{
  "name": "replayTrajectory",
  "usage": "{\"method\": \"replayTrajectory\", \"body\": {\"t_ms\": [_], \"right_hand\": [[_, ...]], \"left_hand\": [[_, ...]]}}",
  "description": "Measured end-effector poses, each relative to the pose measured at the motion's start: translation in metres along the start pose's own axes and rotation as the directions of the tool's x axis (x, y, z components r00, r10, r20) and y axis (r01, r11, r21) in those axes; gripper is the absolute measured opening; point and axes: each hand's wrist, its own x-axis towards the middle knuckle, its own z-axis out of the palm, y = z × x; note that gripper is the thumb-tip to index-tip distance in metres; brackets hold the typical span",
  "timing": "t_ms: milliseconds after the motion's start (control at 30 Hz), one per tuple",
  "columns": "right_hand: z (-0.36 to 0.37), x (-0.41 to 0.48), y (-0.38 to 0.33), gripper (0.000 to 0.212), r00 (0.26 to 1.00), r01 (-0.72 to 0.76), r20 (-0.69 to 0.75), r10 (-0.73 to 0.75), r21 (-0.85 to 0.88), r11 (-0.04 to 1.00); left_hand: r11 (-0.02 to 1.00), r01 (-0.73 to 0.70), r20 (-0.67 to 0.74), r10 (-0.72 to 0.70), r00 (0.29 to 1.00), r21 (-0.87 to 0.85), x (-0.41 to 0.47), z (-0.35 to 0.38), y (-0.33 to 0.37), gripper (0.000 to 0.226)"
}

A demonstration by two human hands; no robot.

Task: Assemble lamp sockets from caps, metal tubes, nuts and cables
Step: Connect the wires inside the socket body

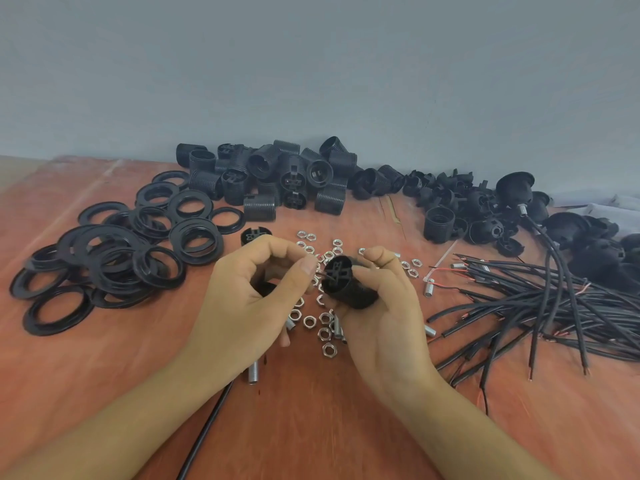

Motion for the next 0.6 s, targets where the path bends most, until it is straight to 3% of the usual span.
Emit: {"method": "replayTrajectory", "body": {"t_ms": [167, 267, 467, 600], "right_hand": [[-0.003, 0.000, 0.001, 0.019, 1.000, 0.001, -0.010, 0.000, 0.115, 0.993], [-0.001, -0.001, 0.002, 0.011, 1.000, 0.006, -0.017, -0.004, 0.120, 0.993], [-0.003, 0.000, 0.004, 0.023, 0.991, 0.052, -0.122, -0.048, 0.030, 0.998], [-0.001, -0.001, 0.004, 0.020, 0.984, 0.124, -0.112, -0.135, -0.100, 0.987]], "left_hand": [[0.996, 0.061, -0.013, -0.062, 0.998, -0.063, 0.000, 0.002, -0.001, 0.008], [0.998, 0.049, -0.004, -0.050, 0.999, -0.046, 0.000, 0.002, 0.001, 0.007], [0.993, 0.079, 0.056, -0.074, 0.996, -0.090, 0.001, 0.000, 0.005, 0.008], [0.997, 0.078, 0.115, -0.079, 0.990, 0.014, 0.001, 0.000, 0.010, 0.015]]}}
